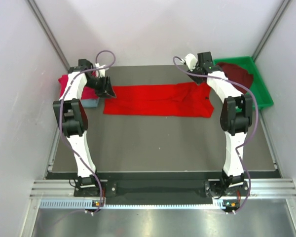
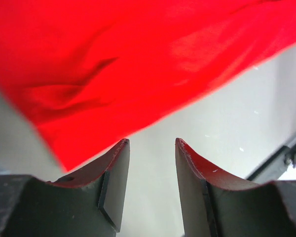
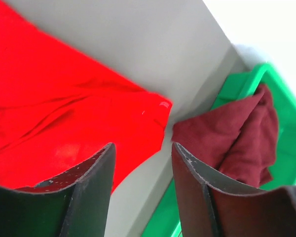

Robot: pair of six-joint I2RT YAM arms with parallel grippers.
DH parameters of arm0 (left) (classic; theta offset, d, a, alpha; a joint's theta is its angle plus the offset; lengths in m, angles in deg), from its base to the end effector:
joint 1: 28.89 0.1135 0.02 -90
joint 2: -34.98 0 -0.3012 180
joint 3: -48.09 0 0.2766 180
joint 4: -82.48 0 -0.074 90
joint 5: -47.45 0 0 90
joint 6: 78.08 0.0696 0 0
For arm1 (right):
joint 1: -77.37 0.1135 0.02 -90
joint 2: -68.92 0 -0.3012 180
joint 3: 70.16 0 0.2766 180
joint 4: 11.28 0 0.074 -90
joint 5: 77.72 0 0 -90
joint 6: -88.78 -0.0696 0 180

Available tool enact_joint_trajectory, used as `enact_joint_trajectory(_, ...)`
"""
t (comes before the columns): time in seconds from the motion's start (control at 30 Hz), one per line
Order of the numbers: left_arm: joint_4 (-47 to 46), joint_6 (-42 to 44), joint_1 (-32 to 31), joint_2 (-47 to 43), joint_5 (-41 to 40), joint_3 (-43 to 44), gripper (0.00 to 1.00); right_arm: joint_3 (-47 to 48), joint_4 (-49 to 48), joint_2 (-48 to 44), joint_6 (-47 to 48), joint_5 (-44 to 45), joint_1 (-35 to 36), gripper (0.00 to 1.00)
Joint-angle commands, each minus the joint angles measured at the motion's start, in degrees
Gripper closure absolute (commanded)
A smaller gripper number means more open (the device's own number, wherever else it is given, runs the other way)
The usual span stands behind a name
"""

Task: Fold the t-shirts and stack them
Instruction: Fold the tshirt

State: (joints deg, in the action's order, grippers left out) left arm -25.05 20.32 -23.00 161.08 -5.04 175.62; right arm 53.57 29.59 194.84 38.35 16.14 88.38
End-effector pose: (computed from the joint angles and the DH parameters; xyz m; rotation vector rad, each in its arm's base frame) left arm 0.5176 0.0108 0.2416 0.2058 2.6151 -0.8280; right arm 0.5682 0.1058 0.2489 -0.9699 2.1331 -0.3274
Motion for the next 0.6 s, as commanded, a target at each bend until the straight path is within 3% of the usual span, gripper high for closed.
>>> enact_joint_trajectory(0.0,-3.7,-0.6,-2.3,-2.7,4.3,-3.3,0.53,-2.7,-0.3,-8.5,-3.4,-1.5,0.4,0.50)
enact_joint_trajectory(0.27,-7.9,-1.9,-2.6,5.8,5.1,-4.4,0.53,-3.4,12.0,-9.0,-8.8,-16.2,5.2,0.49)
enact_joint_trajectory(0.57,-9.7,-3.5,-2.4,8.7,2.9,-5.1,0.53,-4.1,14.6,-4.8,-11.0,-20.5,8.5,0.50)
